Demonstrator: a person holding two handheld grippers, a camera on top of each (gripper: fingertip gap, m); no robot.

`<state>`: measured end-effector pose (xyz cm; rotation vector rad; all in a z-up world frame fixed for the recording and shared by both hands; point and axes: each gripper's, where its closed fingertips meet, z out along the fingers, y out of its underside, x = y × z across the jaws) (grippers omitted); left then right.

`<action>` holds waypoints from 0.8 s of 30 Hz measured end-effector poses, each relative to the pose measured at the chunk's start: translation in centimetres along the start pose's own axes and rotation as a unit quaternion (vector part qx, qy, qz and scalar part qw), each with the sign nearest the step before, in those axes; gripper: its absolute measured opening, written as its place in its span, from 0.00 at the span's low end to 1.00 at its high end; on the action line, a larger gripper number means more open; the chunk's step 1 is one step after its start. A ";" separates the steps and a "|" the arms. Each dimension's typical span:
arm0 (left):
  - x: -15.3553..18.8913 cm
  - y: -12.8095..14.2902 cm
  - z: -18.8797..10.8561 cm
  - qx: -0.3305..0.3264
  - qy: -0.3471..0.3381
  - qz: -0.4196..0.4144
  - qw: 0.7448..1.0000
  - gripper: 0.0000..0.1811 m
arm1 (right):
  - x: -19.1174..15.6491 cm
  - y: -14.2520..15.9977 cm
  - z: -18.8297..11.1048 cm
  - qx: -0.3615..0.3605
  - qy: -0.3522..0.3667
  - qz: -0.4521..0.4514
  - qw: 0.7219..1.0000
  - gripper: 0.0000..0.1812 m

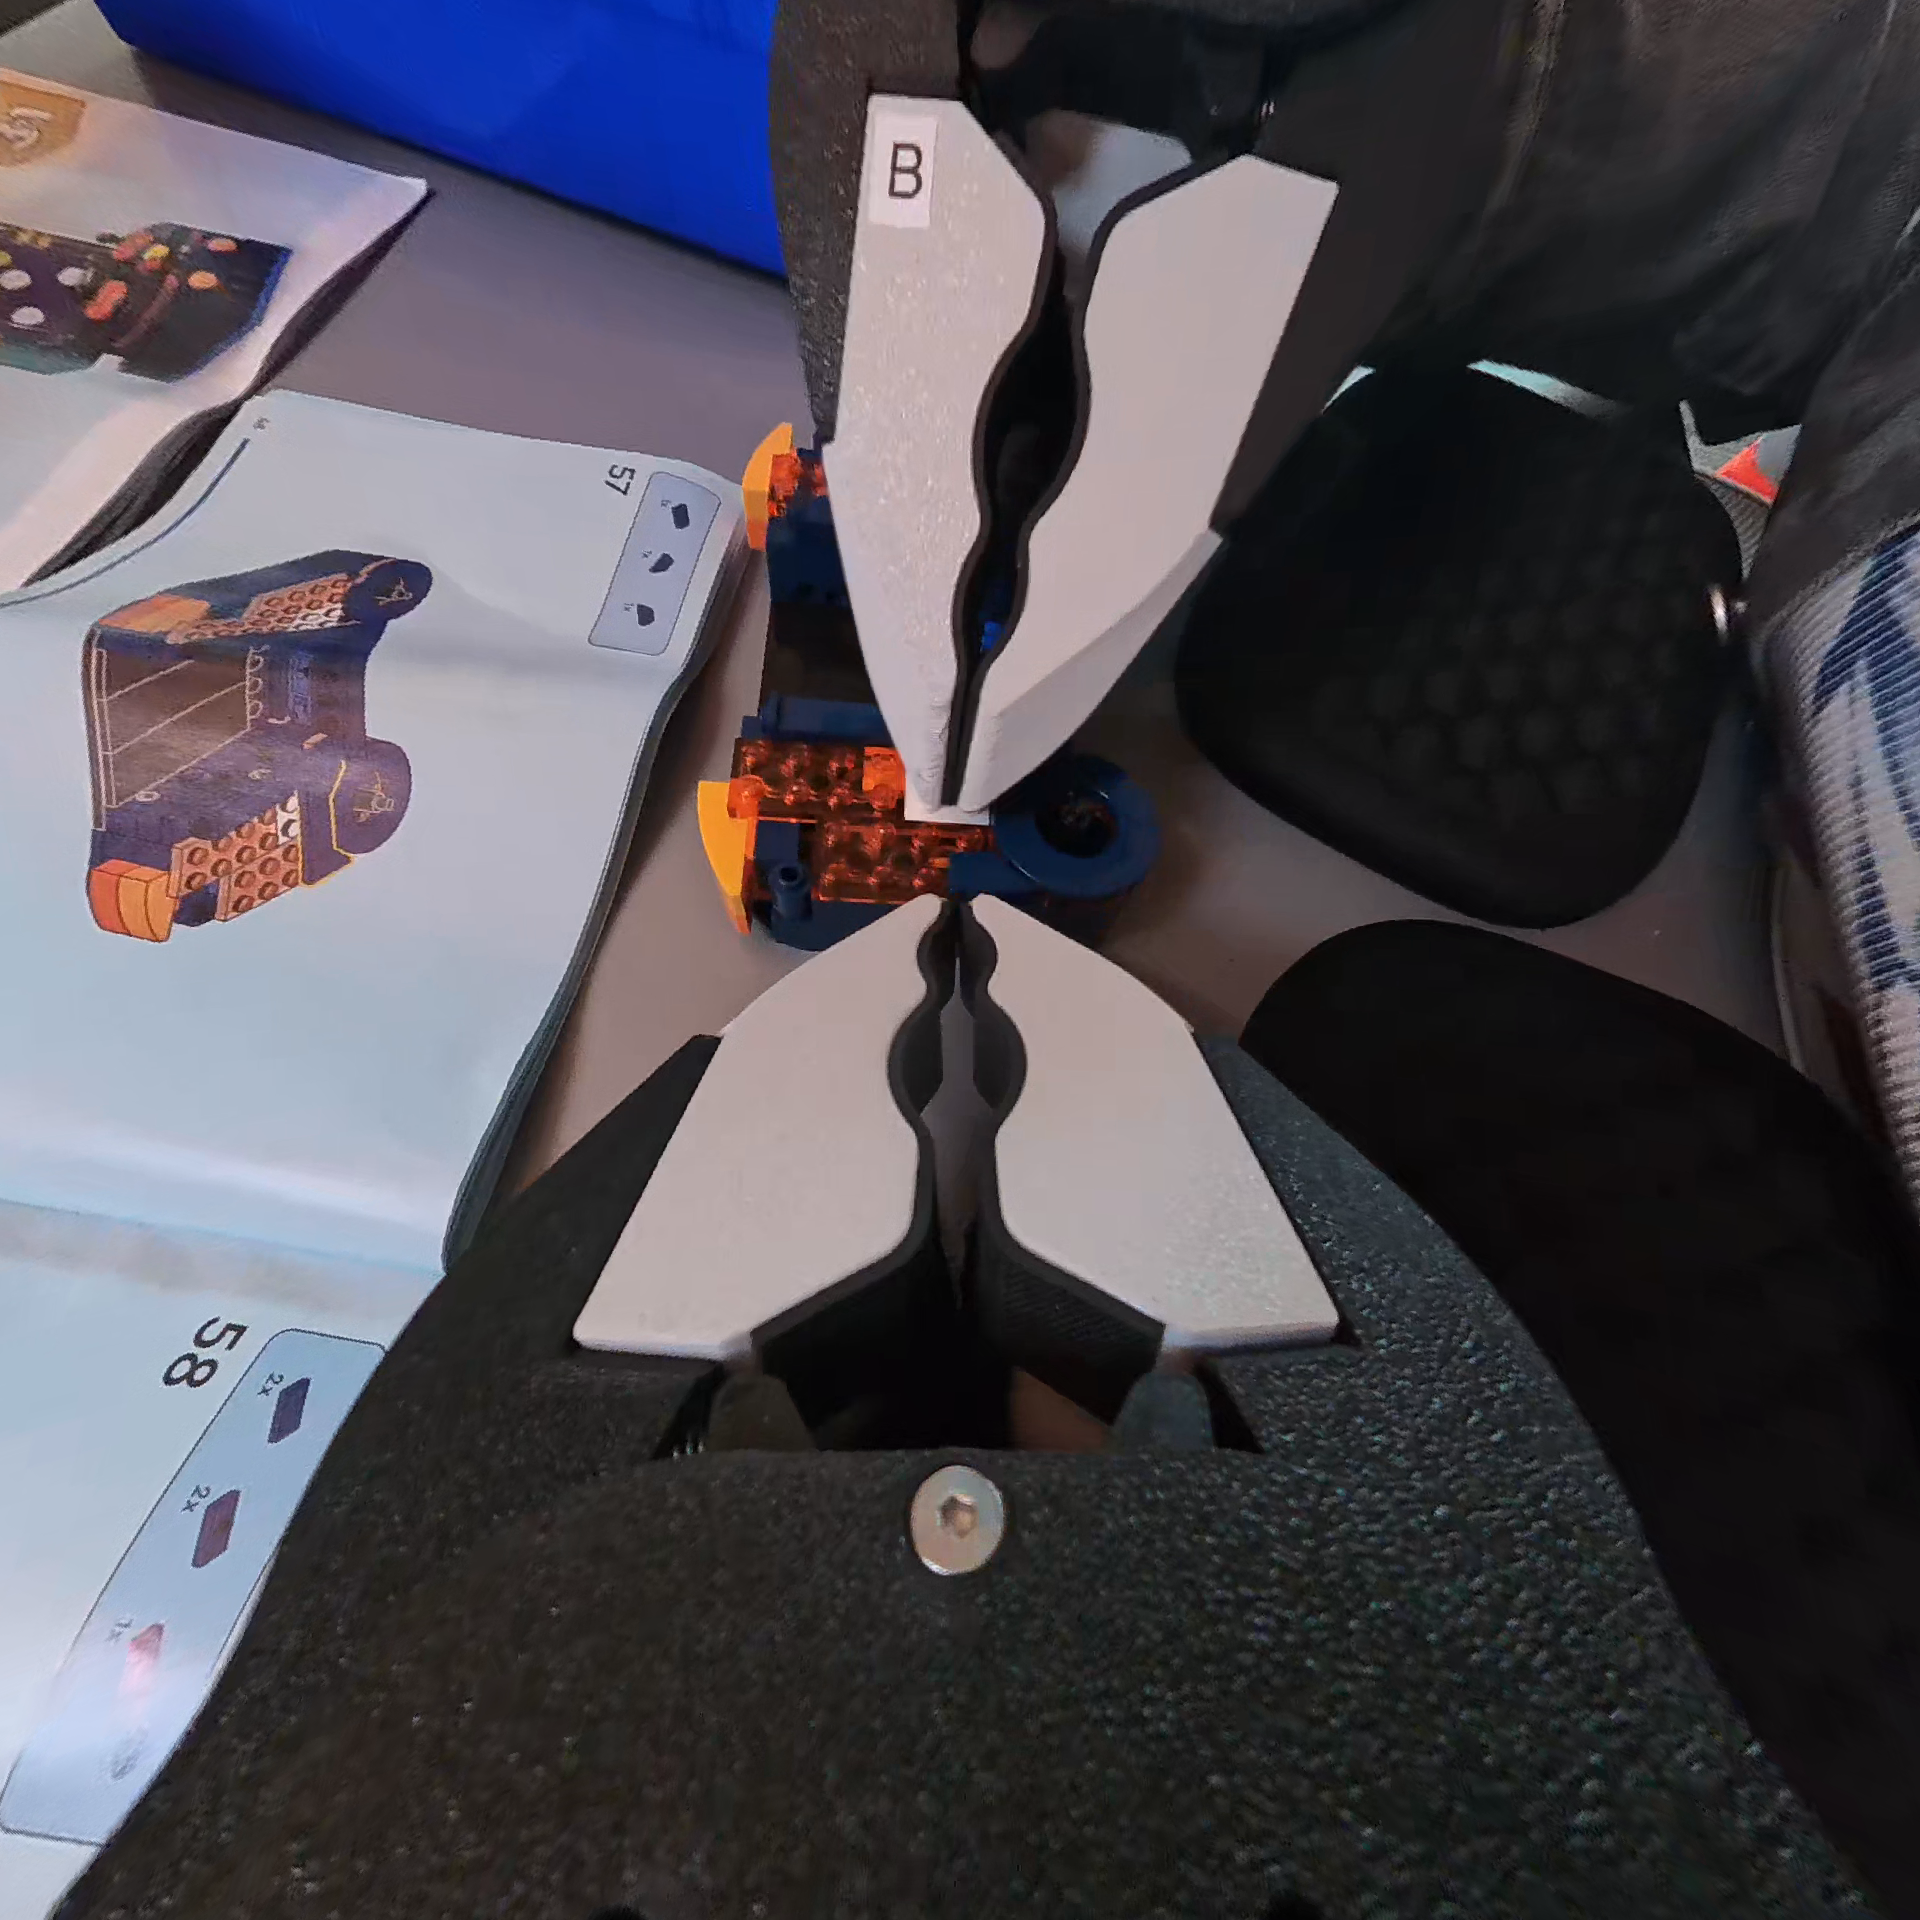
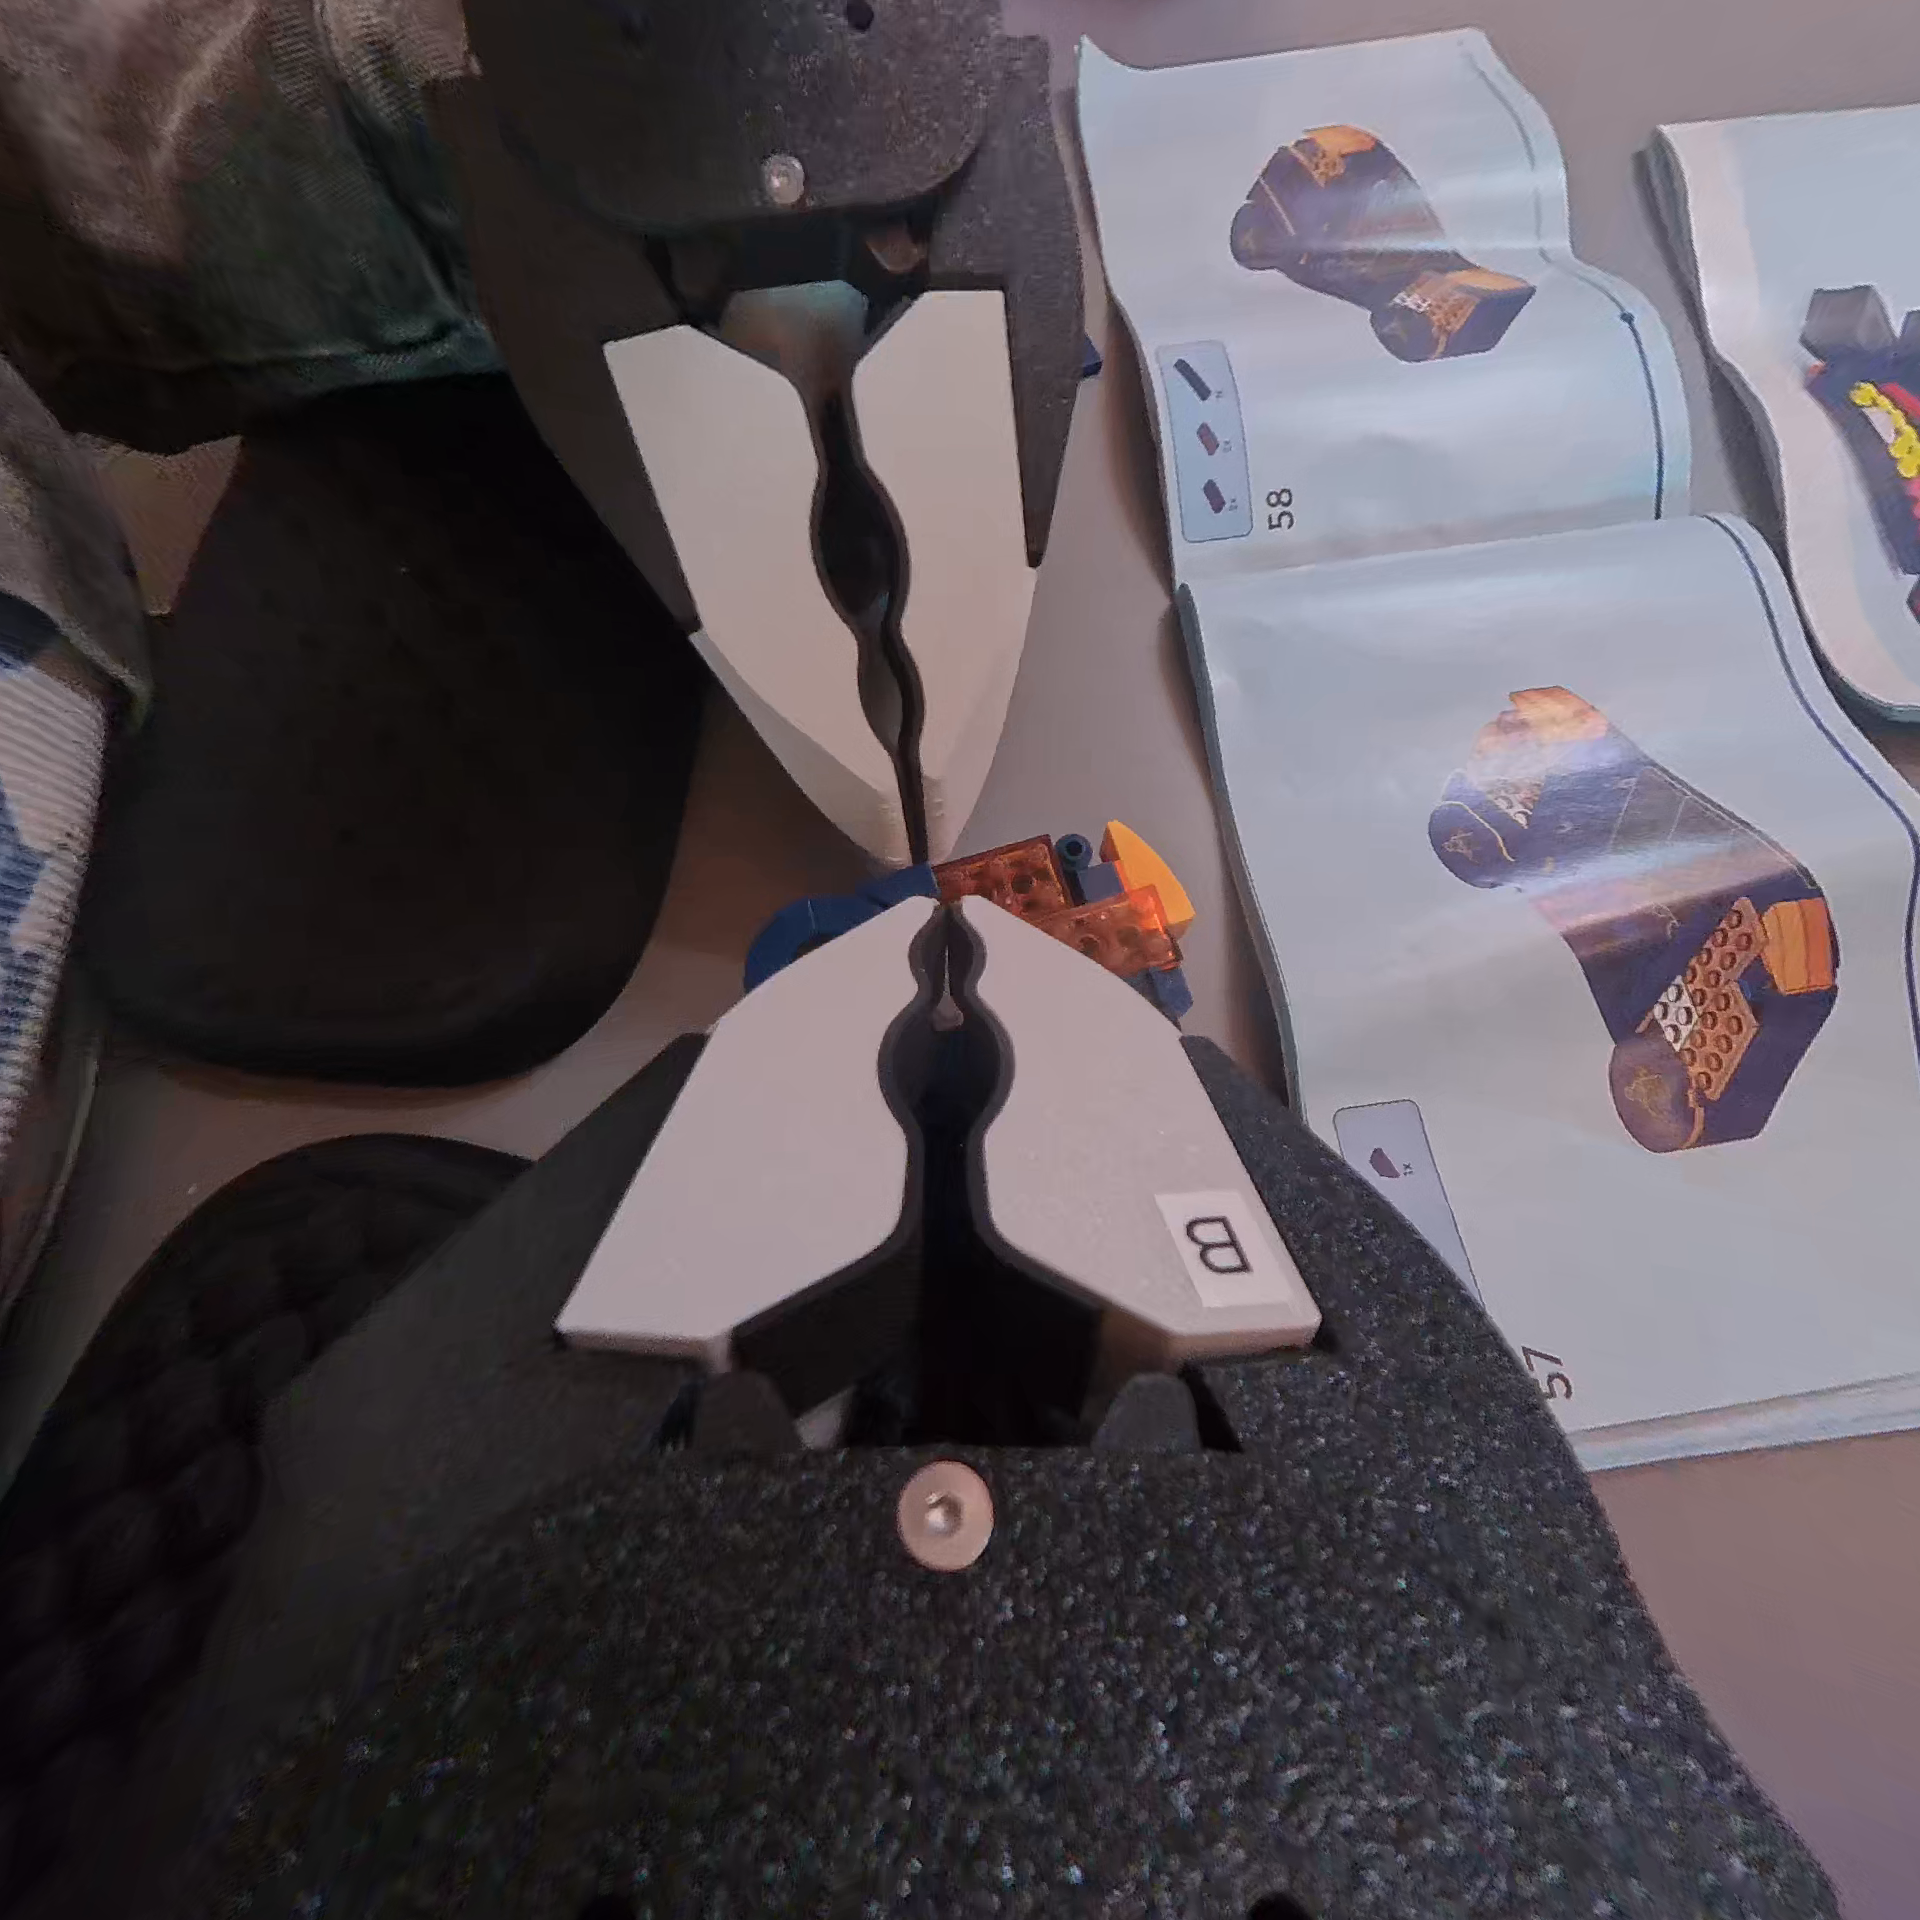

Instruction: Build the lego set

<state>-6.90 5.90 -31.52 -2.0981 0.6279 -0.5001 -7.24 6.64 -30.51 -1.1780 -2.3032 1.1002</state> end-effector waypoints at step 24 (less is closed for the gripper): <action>0.0 -0.1 0.1 0.007 0.006 -0.039 0.999 0.00 | -1.0 0.1 0.5 -0.005 -0.059 0.022 0.998 0.00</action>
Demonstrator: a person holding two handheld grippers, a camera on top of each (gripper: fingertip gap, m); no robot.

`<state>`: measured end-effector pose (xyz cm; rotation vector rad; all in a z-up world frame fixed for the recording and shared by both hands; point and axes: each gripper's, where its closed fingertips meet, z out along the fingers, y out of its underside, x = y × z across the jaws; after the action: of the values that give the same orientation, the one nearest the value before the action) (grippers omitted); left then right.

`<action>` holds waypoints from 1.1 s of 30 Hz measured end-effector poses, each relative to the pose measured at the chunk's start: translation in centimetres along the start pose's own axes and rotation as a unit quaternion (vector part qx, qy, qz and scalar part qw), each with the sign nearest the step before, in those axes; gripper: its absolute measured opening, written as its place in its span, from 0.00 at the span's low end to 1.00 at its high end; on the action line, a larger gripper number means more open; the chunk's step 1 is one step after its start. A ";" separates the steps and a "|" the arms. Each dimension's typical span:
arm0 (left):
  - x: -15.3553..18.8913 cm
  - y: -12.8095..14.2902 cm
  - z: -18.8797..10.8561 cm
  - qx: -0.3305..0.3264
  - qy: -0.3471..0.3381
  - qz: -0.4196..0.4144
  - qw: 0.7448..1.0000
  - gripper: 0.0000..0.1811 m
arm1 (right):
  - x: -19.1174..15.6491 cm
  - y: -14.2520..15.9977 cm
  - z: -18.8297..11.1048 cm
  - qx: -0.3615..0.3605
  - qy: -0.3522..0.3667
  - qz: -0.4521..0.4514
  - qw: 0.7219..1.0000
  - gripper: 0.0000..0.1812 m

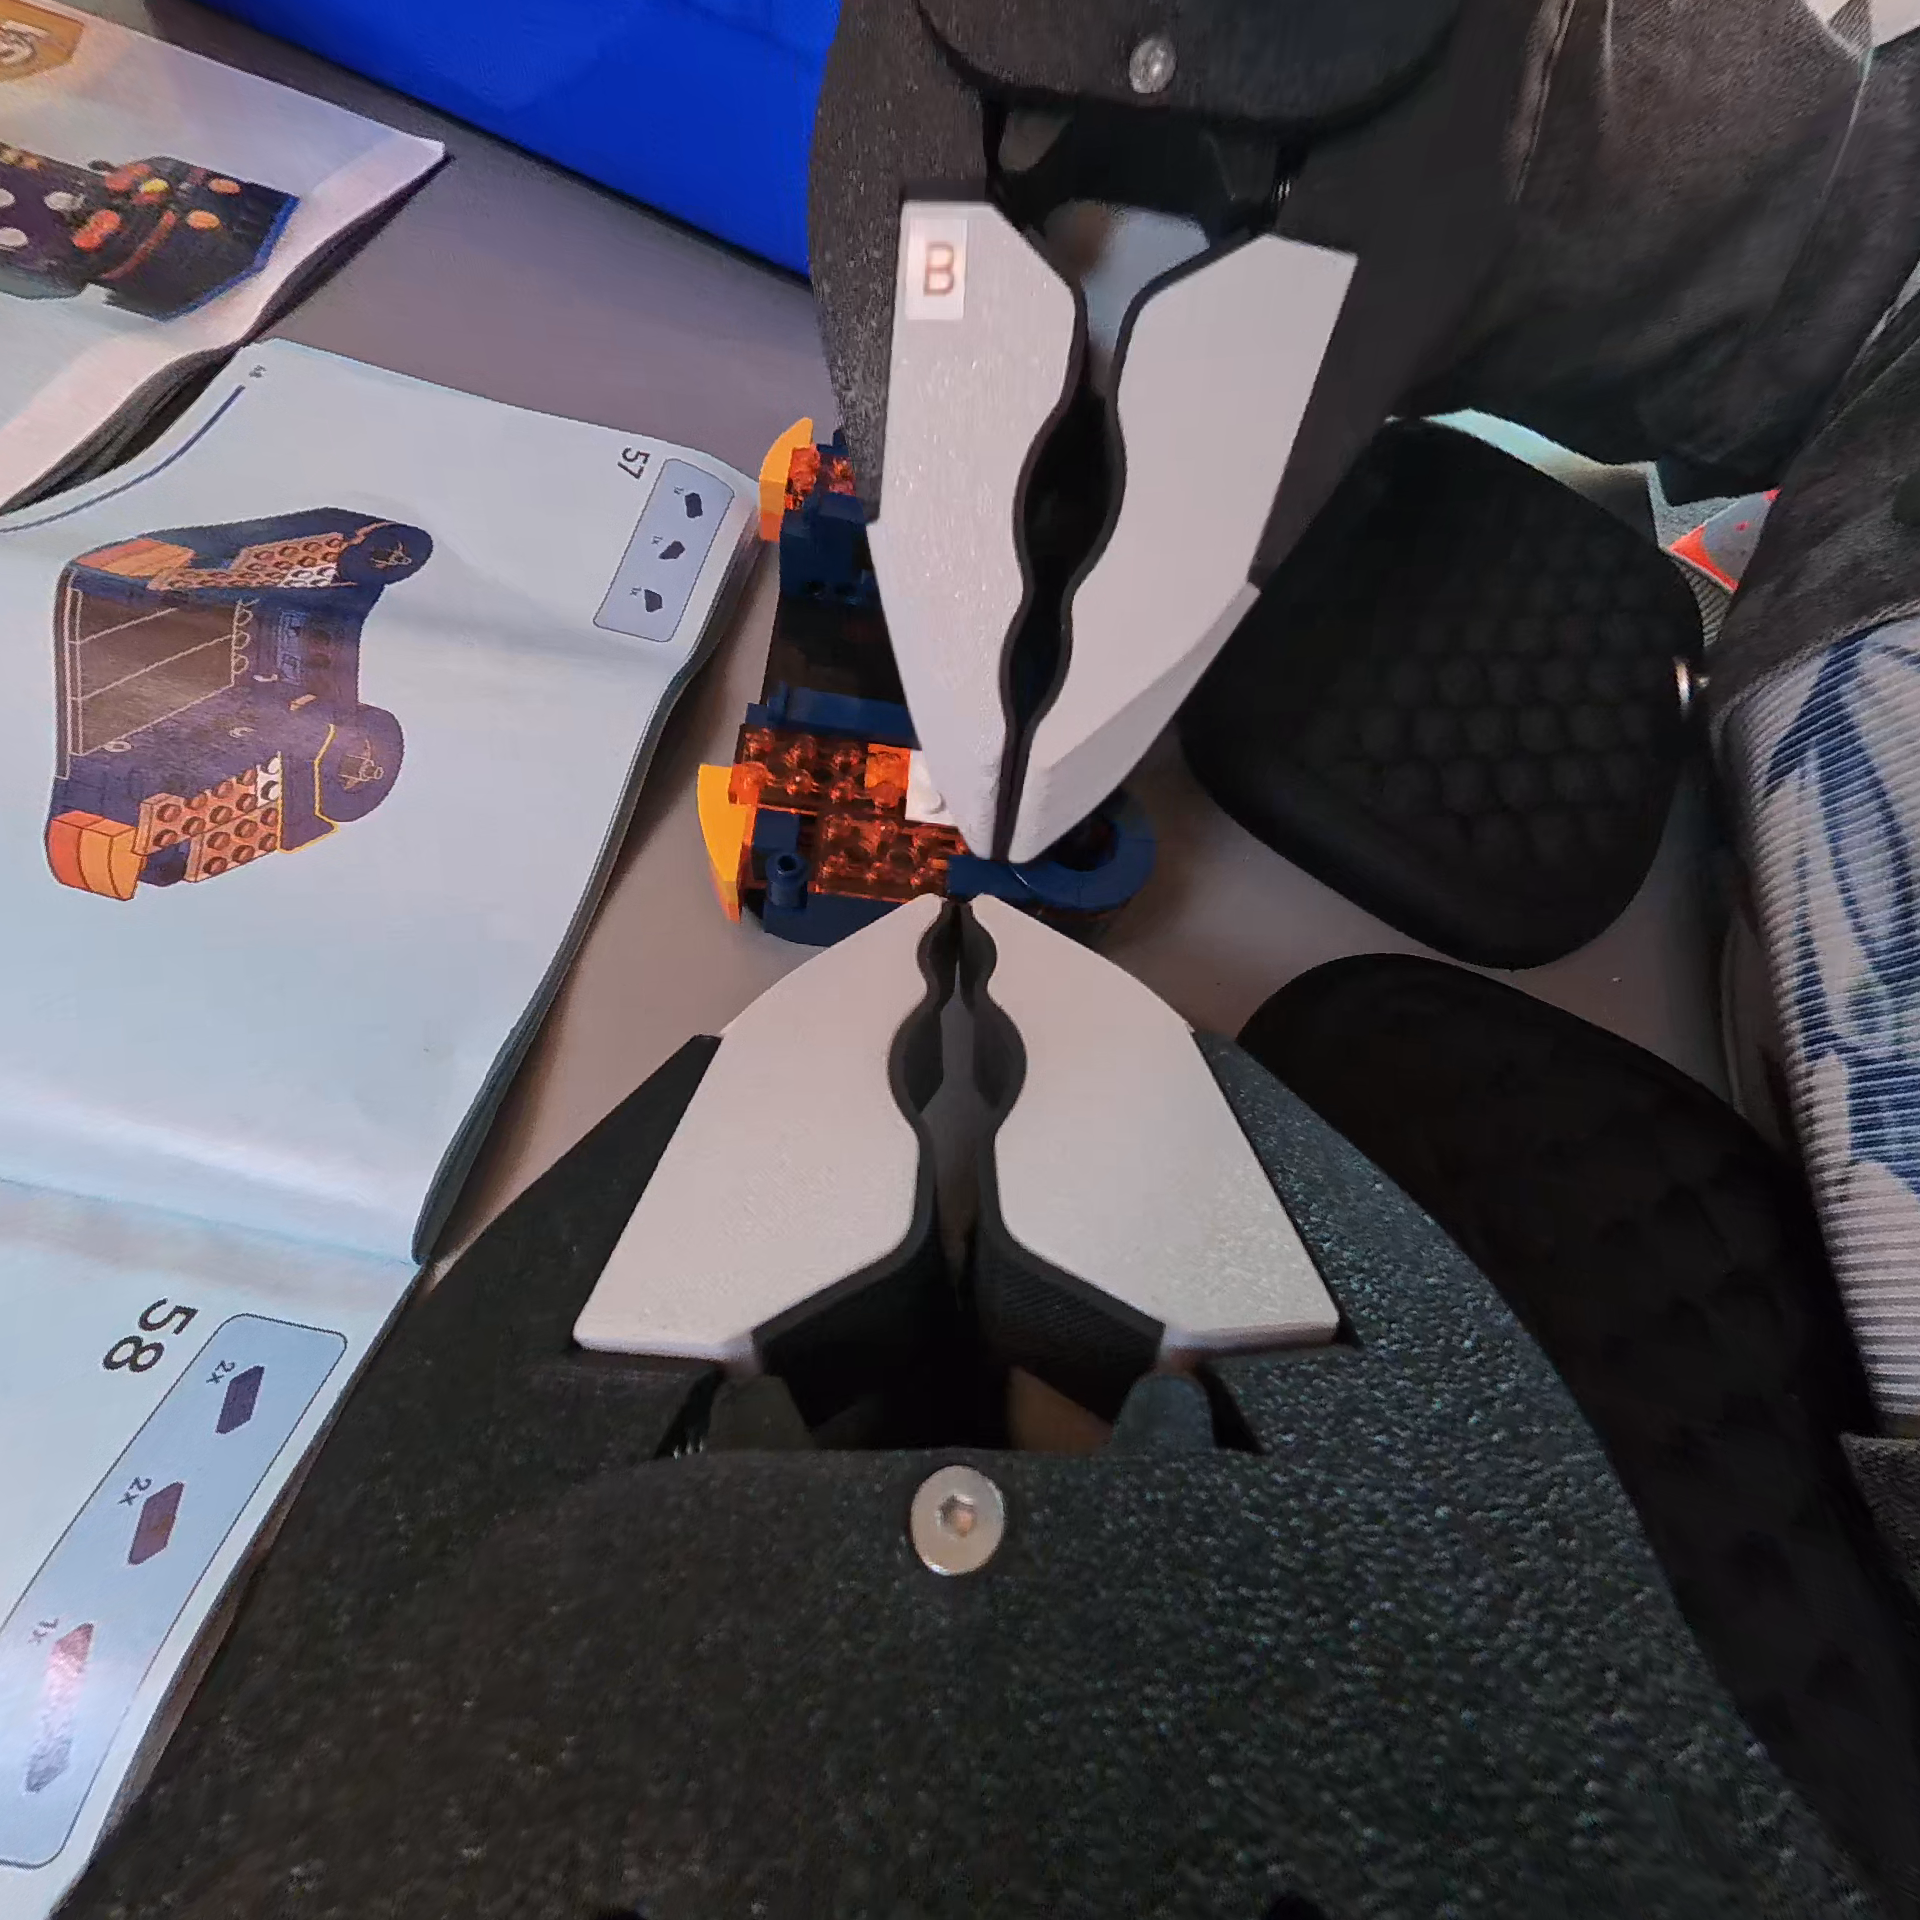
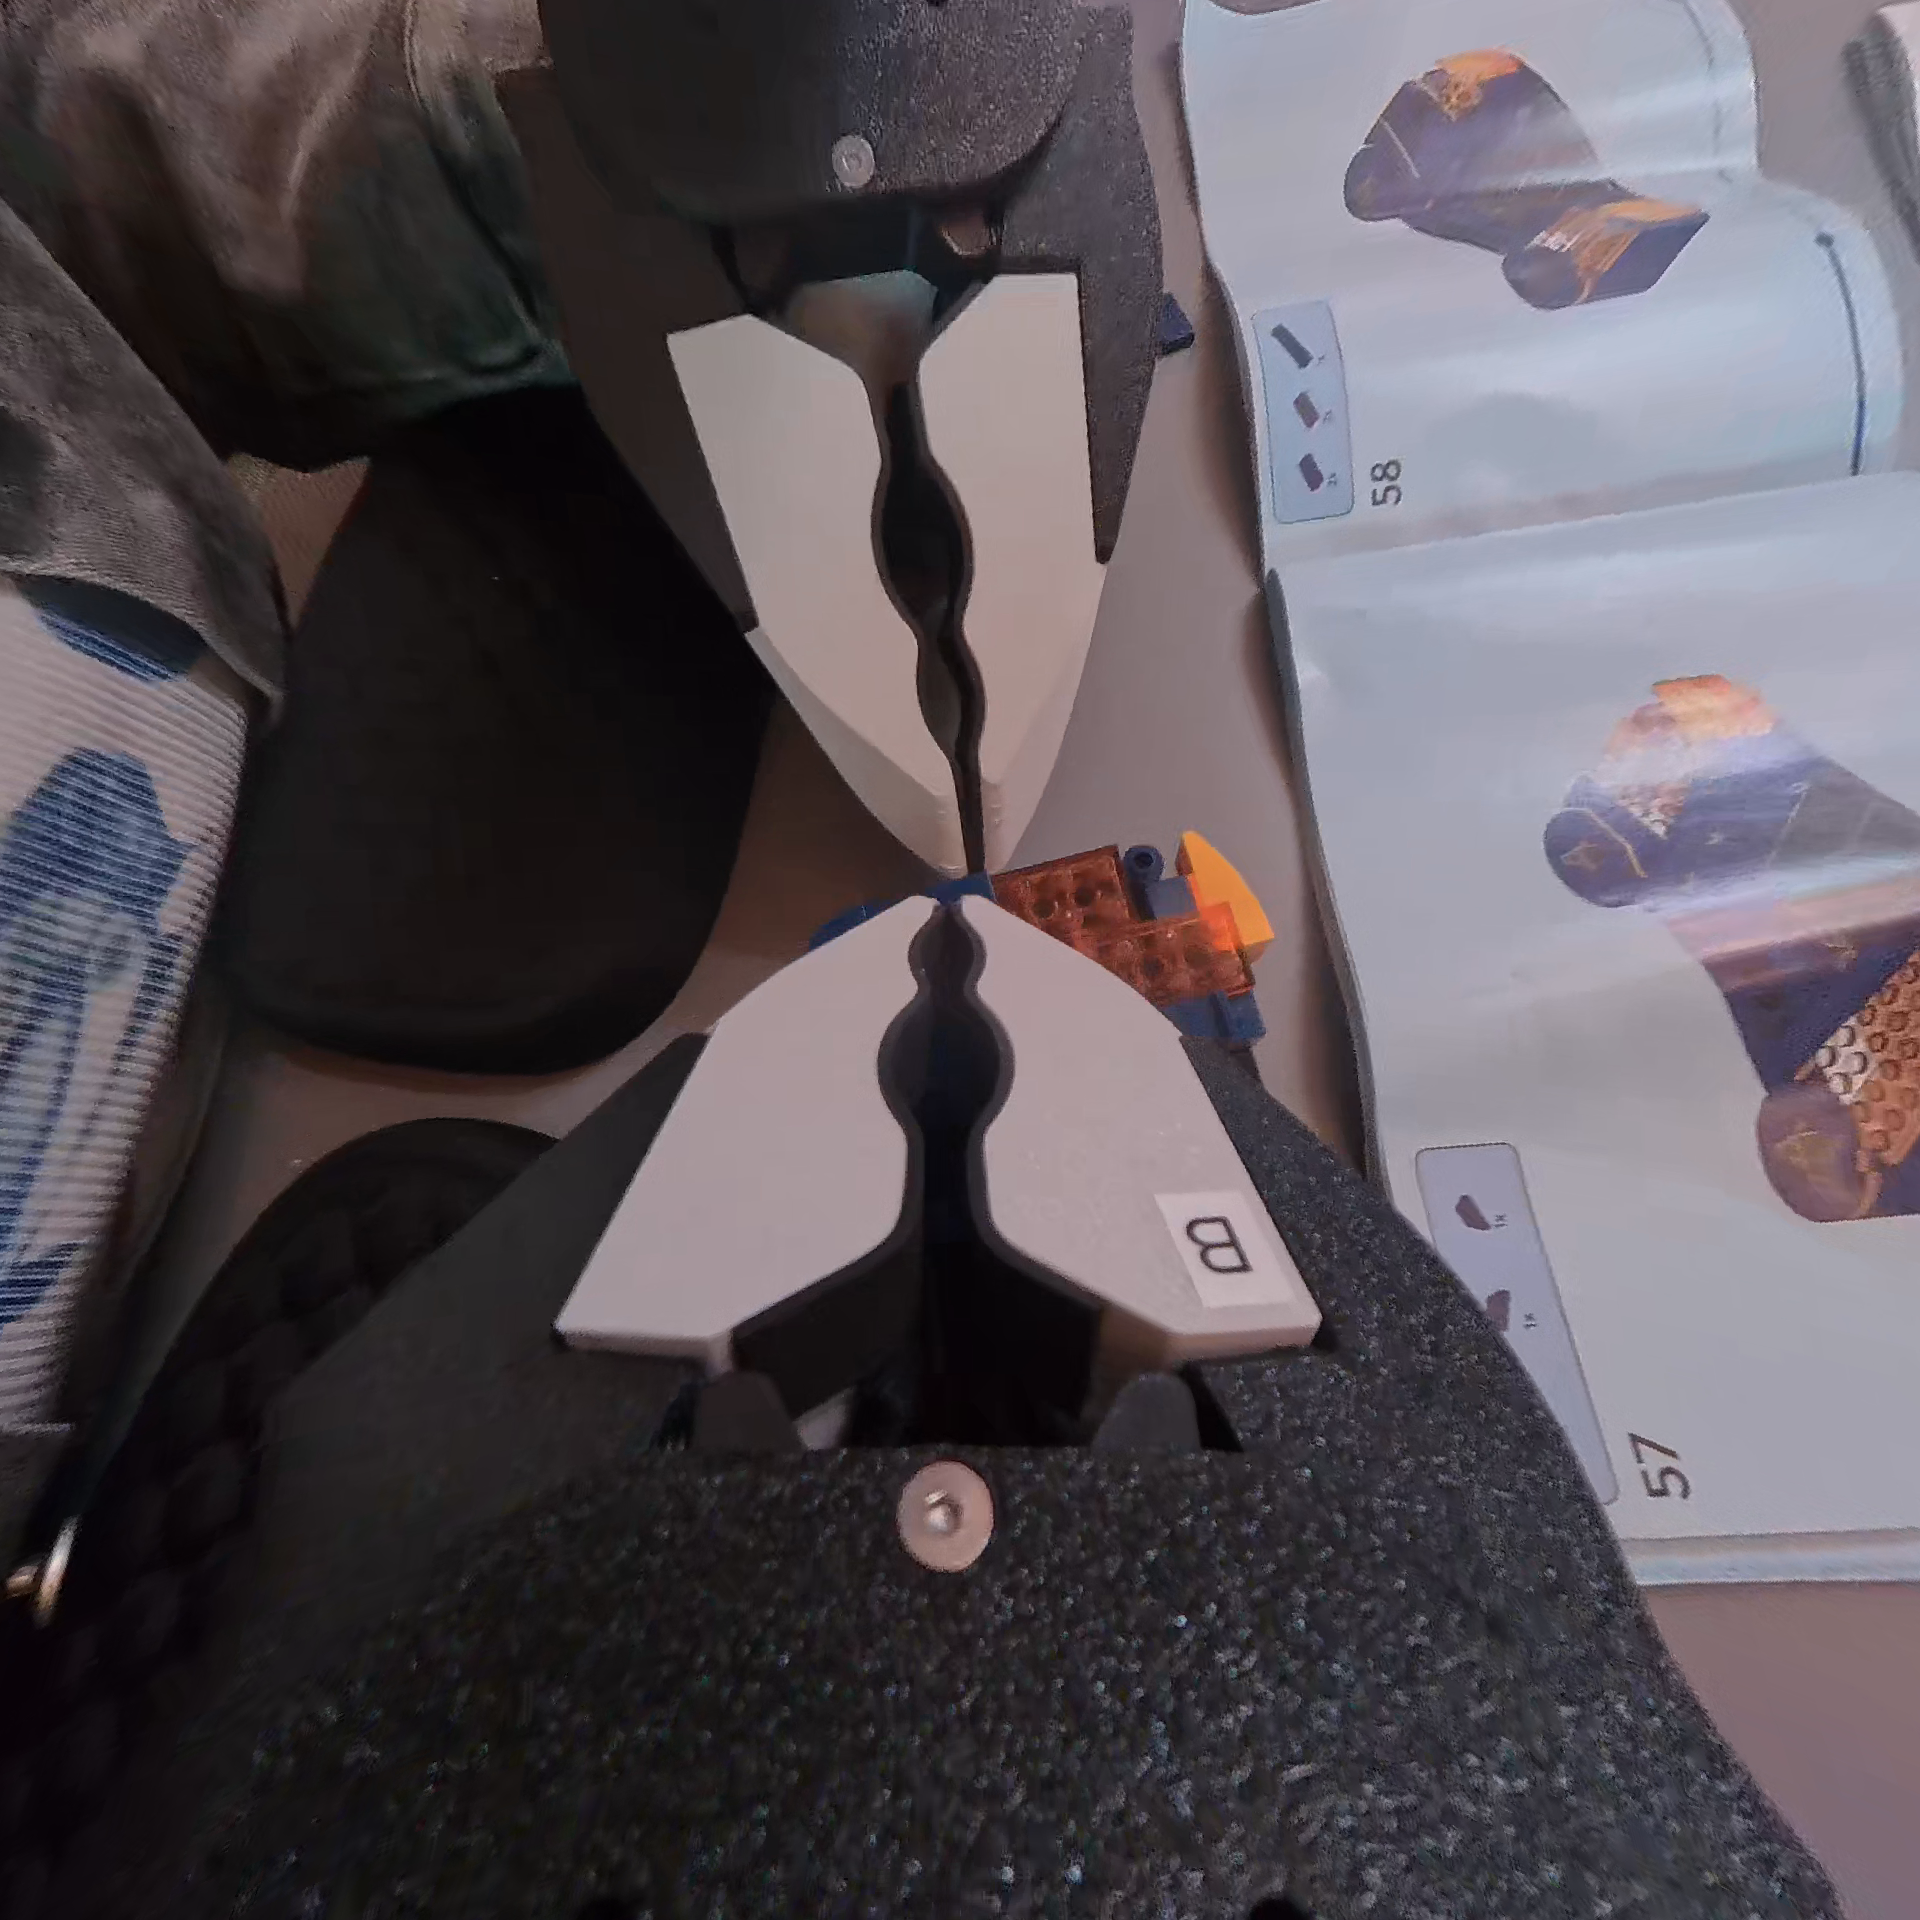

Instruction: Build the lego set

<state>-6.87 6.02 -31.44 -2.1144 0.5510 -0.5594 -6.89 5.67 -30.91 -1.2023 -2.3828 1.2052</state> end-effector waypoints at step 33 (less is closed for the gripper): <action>0.7 -0.2 -0.2 0.015 -0.007 0.009 1.000 0.10 | -0.6 -0.3 0.2 0.005 -0.003 -0.033 0.999 0.29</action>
<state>-6.41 5.66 -31.03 -2.0816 0.5502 -0.5399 -6.74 5.01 -30.70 -1.1101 -2.3991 1.2006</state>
